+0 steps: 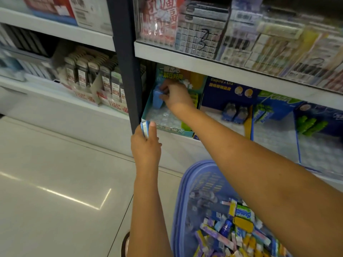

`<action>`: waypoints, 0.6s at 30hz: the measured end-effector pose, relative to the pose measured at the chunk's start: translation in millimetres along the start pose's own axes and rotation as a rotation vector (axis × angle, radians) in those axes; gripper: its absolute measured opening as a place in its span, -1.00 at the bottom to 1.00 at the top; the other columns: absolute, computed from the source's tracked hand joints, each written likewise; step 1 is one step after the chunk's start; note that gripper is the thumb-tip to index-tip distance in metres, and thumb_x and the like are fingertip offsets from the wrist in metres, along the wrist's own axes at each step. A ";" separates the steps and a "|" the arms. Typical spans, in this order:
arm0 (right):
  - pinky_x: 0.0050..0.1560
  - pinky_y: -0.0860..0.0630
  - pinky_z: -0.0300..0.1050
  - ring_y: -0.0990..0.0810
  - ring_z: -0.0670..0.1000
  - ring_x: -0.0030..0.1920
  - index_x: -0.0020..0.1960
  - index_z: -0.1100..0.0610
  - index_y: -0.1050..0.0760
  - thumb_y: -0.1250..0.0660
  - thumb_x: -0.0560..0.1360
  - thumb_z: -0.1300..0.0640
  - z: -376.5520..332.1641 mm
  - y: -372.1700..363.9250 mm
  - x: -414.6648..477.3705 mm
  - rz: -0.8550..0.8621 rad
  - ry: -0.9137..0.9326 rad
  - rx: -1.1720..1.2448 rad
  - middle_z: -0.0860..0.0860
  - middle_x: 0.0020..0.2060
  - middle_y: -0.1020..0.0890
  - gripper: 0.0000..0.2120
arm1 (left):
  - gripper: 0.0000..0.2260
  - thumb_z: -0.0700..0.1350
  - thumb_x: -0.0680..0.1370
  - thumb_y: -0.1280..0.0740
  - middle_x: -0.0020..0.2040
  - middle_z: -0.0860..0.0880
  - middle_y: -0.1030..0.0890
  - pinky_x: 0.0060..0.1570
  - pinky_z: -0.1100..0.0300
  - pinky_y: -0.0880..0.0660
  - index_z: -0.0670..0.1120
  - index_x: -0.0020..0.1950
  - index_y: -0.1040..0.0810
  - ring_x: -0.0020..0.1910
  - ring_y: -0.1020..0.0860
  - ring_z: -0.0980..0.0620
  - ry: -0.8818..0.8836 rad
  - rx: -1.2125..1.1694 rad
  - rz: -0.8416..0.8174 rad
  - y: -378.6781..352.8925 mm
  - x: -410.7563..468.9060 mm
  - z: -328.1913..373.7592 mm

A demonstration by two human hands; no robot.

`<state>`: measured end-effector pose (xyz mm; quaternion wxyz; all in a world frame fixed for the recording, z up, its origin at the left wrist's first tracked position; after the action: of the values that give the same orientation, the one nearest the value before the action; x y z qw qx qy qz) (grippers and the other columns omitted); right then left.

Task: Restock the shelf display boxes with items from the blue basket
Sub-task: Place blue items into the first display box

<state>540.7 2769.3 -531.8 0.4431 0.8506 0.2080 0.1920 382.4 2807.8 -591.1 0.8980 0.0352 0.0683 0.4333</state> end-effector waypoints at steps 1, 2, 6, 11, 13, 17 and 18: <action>0.15 -0.47 -0.06 -0.54 0.14 0.12 0.16 0.23 -0.50 -0.29 0.52 0.25 -1.7 -1.2 0.2 0.000 0.008 -0.016 0.19 0.12 -0.57 -0.78 | -0.71 0.04 0.61 -0.20 -0.17 -0.08 -0.54 -0.35 0.27 -0.48 -0.16 0.12 -0.51 -0.30 -0.53 0.11 0.023 -0.008 0.004 1.5 0.1 -2.8; 0.14 -0.46 -0.08 -0.54 0.13 0.11 0.14 0.25 -0.50 -0.28 0.52 0.26 -2.6 -1.6 -0.5 0.002 0.013 -0.028 0.20 0.11 -0.57 -0.80 | -0.72 0.04 0.60 -0.21 -0.19 -0.06 -0.54 -0.36 0.29 -0.44 -0.16 0.11 -0.48 -0.31 -0.53 0.11 0.054 -0.017 0.013 3.3 0.2 -5.7; 0.04 -0.44 -0.14 -0.55 0.10 0.06 0.09 0.26 -0.51 -0.27 0.51 0.27 -4.5 3.3 -2.2 -0.001 0.029 -0.126 0.19 0.07 -0.58 -0.83 | -0.74 0.03 0.57 -0.28 -0.11 -0.08 -0.57 -0.33 0.24 -0.43 -0.11 0.12 -0.41 -0.27 -0.52 0.11 0.147 -0.065 0.034 7.1 0.2 -12.1; 0.06 -0.48 -0.07 -0.55 0.10 0.02 0.12 0.26 -0.51 -0.28 0.50 0.26 -16.8 7.0 -0.3 -0.084 0.102 -0.217 0.22 0.06 -0.57 -0.80 | -0.79 0.02 0.55 -0.32 -0.12 -0.05 -0.56 -0.31 0.25 -0.45 -0.07 0.06 -0.41 -0.23 -0.55 0.10 0.147 -0.084 0.024 9.1 -2.1 -12.1; 0.04 -0.48 -0.07 -0.54 0.07 -0.03 0.13 0.27 -0.51 -0.27 0.51 0.26 -20.1 5.2 -1.5 -0.107 0.095 -0.225 0.22 0.07 -0.57 -0.79 | -0.82 0.01 0.55 -0.32 -0.14 -0.04 -0.56 -0.32 0.28 -0.46 -0.07 0.02 -0.43 -0.22 -0.55 0.08 0.129 -0.088 0.012 11.3 -2.2 -10.7; 0.04 -0.45 -0.10 -0.55 0.18 0.09 0.13 0.24 -0.54 -0.28 0.53 0.22 -17.8 6.3 -4.6 -0.123 0.097 -0.333 0.22 0.09 -0.57 -0.80 | -0.83 -0.01 0.56 -0.32 -0.16 -0.01 -0.57 -0.44 0.48 -0.44 -0.09 0.03 -0.49 -0.25 -0.56 0.15 0.101 -0.128 -0.012 14.0 -1.4 -5.2; 0.02 -0.44 -0.10 -0.55 0.19 0.10 0.11 0.24 -0.53 -0.27 0.54 0.21 -17.8 5.9 -4.1 -0.143 0.094 -0.355 0.22 0.07 -0.56 -0.82 | -0.83 -0.03 0.57 -0.30 -0.15 -0.01 -0.57 -0.43 0.49 -0.44 -0.10 0.06 -0.50 -0.24 -0.56 0.16 0.099 -0.144 -0.022 13.8 -1.0 -4.1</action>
<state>529.3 2776.0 -518.0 0.5884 0.7322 0.2512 0.2334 370.5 2815.6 -593.4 0.8985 -0.0514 0.0816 0.4283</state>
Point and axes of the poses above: each hand's wrist, its own x-axis towards the middle knuckle, its own y-axis out of the back of the hand, z = x × y, the point moved 4 cm from there along x, towards the middle knuckle
